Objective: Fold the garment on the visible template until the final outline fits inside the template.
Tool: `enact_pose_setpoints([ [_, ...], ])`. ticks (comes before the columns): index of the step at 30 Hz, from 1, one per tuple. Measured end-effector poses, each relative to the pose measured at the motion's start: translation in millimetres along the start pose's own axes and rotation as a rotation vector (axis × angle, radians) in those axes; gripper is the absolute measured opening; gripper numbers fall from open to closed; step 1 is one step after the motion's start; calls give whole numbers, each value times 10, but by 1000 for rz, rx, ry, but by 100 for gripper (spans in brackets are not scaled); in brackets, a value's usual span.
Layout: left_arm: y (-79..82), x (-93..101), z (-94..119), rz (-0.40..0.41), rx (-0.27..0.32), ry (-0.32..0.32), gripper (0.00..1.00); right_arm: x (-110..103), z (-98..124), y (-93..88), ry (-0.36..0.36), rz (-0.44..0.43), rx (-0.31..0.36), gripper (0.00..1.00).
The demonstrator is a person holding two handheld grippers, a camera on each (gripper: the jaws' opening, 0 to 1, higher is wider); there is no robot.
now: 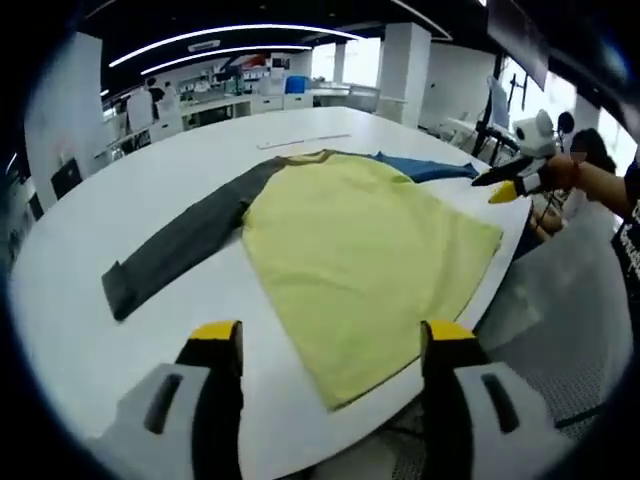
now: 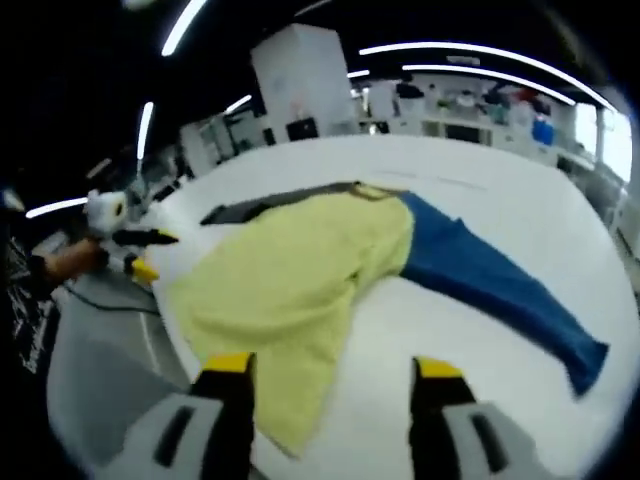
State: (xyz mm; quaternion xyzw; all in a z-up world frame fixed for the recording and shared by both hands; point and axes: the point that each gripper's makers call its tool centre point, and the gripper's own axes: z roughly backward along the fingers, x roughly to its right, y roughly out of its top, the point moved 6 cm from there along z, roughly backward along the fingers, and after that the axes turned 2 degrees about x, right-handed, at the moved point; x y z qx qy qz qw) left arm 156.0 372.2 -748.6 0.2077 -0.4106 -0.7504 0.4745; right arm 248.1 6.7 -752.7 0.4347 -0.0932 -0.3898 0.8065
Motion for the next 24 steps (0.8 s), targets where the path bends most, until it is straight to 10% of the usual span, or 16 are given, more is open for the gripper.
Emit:
enact_pose_setpoints([
  [24, 249, -8, -72, 109, 84, -31, 94, 566, -720, 439, -37, 216, -15, 30],
])
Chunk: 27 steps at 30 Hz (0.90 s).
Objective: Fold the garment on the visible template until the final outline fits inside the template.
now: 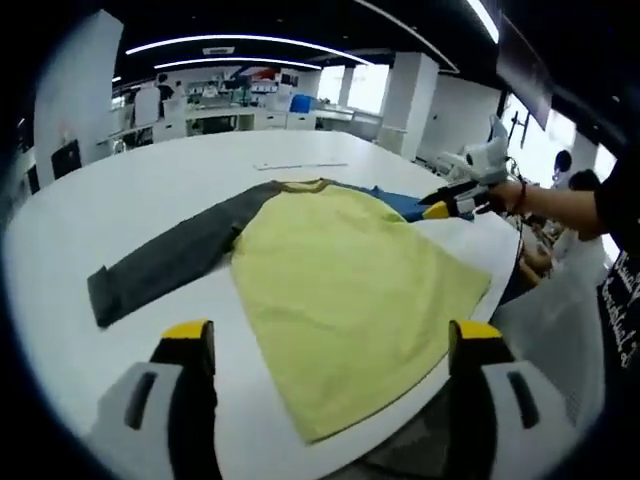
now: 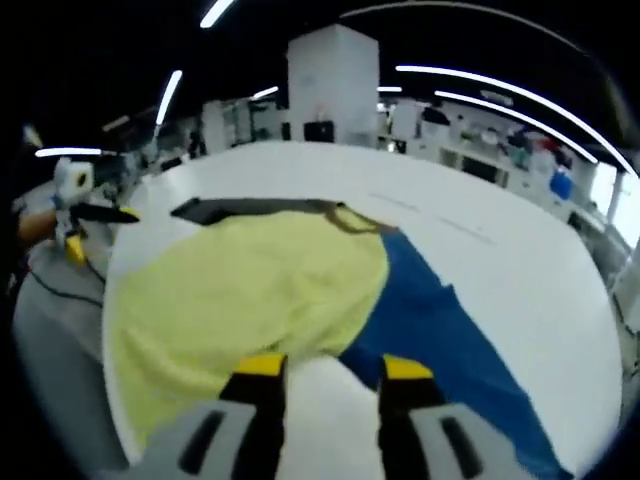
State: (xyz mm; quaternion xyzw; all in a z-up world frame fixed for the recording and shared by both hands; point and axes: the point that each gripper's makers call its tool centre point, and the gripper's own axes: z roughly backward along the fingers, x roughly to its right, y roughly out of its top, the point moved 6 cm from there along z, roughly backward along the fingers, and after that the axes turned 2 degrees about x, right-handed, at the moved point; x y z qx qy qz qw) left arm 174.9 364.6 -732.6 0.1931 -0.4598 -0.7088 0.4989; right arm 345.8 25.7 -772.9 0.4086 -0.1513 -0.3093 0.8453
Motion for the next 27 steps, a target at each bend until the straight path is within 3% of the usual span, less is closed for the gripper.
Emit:
enact_pose_setpoints([
  [8, -12, 0, -16, -35, -24, 26, 93, 65, -195, -30, 39, 60, -29, 16],
  [16, -22, -16, -9, -20, -34, 46, 91, 59, -354, -98, 77, 106, -79, 12],
  [19, -32, -38, -1, -15, -35, 52, 90, 81, -364, -107, 71, 112, -79, 11],
  [23, -52, -60, 8, -10, -48, 58, 86, 152, -385, -100, 28, 152, -74, 0],
  [27, -66, -76, 2, 4, -43, 62, 85, 123, -396, -120, 26, 128, -64, 0],
])
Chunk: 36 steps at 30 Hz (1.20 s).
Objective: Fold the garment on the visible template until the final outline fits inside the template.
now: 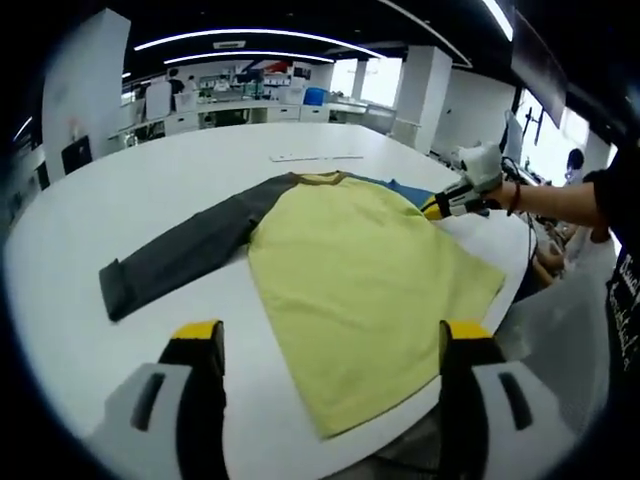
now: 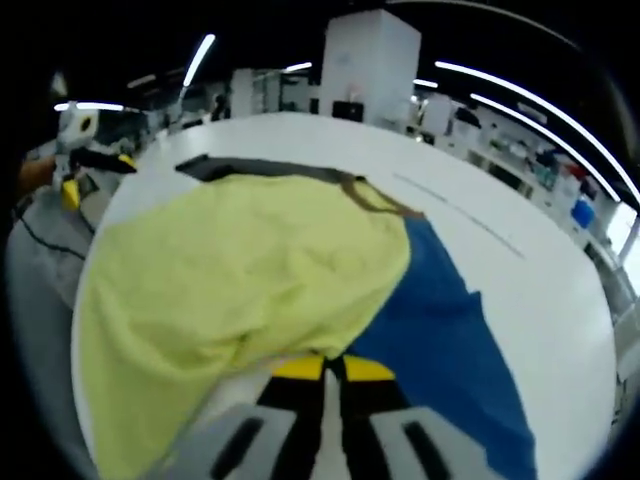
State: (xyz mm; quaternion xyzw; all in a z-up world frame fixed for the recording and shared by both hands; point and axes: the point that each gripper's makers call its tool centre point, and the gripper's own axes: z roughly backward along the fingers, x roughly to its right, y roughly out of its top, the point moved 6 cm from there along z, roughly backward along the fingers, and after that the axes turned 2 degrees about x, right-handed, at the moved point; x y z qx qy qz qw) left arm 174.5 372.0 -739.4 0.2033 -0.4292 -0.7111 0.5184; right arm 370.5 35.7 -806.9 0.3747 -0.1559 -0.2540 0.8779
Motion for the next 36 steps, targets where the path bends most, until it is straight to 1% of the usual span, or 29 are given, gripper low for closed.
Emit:
enact_pose_setpoints([
  [3, 4, -6, -3, 2, 1, 3, 84, -8, 34, 12, -1, -19, 8, 0],
  [5, 18, -3, 3, 0, 3, 3, 84, 24, 82, 57, -17, -22, 26, 0],
  [6, 27, -7, 8, -1, 10, 2, 84, 52, 121, 98, -25, -30, 47, 0],
  [8, 24, -25, 11, 0, 12, 3, 84, 102, 200, 153, -48, -37, 62, 0],
  [10, 17, -43, 8, 0, 11, 2, 84, 107, 229, 189, -57, -44, 70, 0],
  [12, 11, -43, 3, -1, 7, 1, 84, 164, 275, 212, -70, -67, 90, 0],
  [13, 9, -42, 1, -3, 7, 1, 84, 162, 302, 251, -77, -73, 90, 0],
  [15, 1, -42, -3, -7, 4, -3, 84, 205, 321, 241, -100, -73, 87, 0],
  [19, 10, -25, -4, -20, 3, -12, 85, 270, 371, 275, -128, -107, 99, 0],
  [23, 4, -24, 6, -27, -3, -15, 85, 332, 392, 311, -175, -132, 132, 0],
  [30, -8, 3, 17, -35, -11, -20, 85, 359, 293, 215, -193, -161, 88, 0],
  [33, -7, -2, 15, -35, -11, -20, 86, 350, 299, 181, -204, -165, 74, 0],
  [34, -9, -3, 15, -36, -12, -20, 87, 353, 293, 159, -207, -189, 62, 0],
  [35, -13, -4, 14, -37, -14, -19, 87, 353, 292, 155, -208, -195, 60, 1],
  [36, -14, 1, 12, -38, -15, -19, 87, 353, 299, 150, -216, -210, 63, 6],
])
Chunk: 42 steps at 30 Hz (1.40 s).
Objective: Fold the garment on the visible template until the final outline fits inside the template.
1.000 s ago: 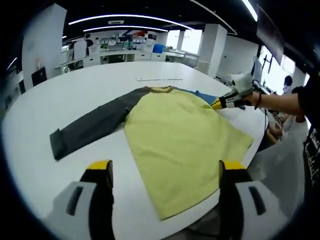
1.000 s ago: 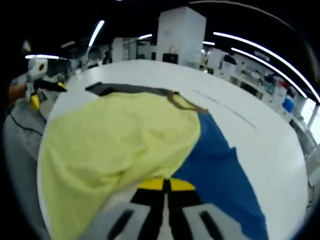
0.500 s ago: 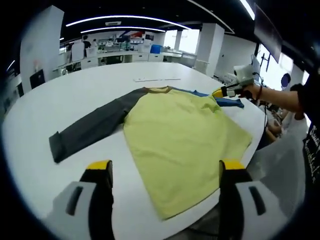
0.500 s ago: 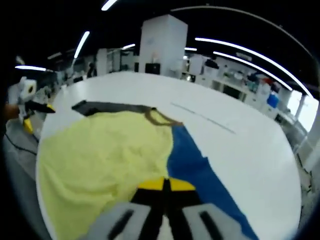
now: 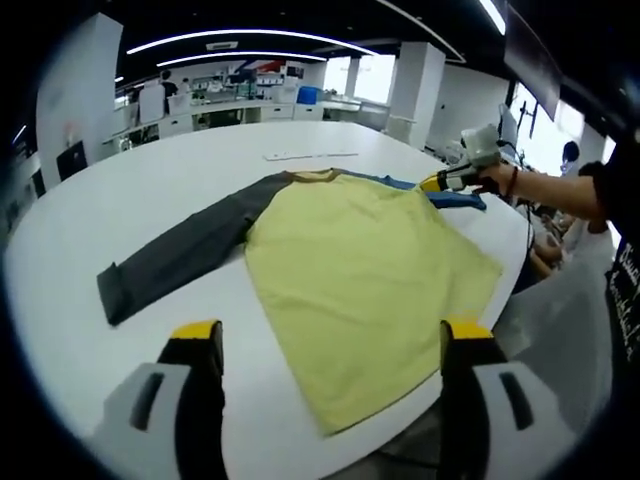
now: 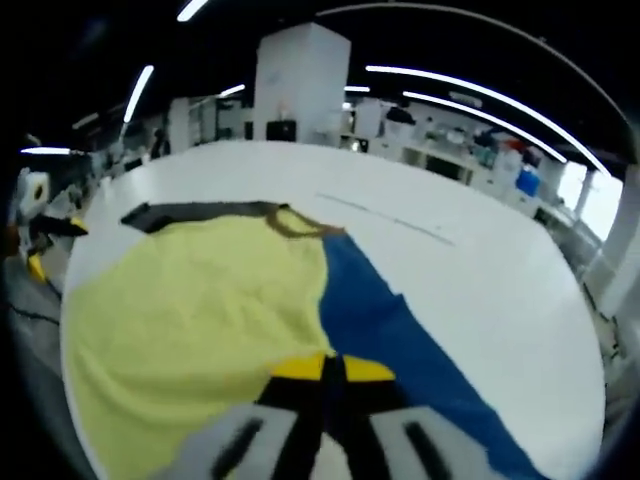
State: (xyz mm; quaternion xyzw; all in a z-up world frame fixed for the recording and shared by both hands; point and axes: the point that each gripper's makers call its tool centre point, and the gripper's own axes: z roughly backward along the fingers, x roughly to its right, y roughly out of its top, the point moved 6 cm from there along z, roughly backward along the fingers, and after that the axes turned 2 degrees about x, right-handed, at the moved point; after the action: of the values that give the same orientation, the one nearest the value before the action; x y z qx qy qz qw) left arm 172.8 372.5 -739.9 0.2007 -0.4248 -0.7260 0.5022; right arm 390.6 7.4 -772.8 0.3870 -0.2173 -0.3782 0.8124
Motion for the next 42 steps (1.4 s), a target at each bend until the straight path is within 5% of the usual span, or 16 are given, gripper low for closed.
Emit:
enact_pose_setpoints([
  [12, 15, 12, -36, -18, 13, 6, 99, -9, 309, -211, -29, -192, -8, 55],
  [18, 19, 22, -44, -28, 16, -2, 99, 160, 486, -347, -80, -261, -4, 65],
  [42, 18, 41, -38, -28, 30, -5, 99, 964, 1307, -1033, -367, -443, -64, 62],
])
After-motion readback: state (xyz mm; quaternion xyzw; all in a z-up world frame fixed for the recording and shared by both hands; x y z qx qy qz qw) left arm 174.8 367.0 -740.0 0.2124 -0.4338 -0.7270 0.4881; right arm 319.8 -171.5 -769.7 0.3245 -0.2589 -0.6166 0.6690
